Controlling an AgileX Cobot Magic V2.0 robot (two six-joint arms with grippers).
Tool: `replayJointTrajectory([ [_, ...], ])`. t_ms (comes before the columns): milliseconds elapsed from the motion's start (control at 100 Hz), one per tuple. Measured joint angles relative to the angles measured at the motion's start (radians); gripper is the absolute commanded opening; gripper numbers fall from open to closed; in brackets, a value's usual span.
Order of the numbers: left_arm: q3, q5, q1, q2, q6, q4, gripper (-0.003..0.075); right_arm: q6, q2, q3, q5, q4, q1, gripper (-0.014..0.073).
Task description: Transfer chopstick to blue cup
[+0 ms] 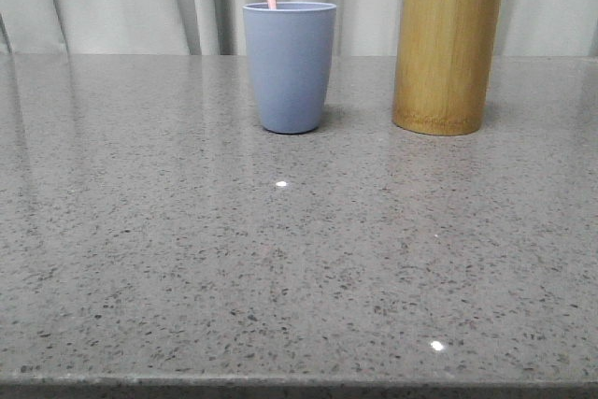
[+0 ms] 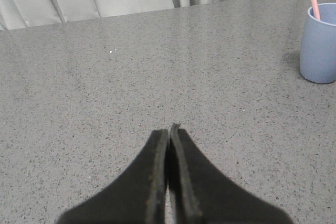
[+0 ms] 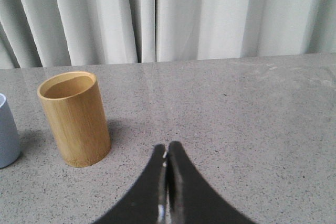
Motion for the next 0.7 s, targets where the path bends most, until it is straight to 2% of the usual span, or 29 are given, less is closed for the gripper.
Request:
replayJointTrajectory([
  [700, 0.037, 0.014, 0.000, -0.012, 0.000, -0.010, -0.0019, 0.000, -0.002, 0.000, 0.005, 0.000, 0.000, -0.0105],
])
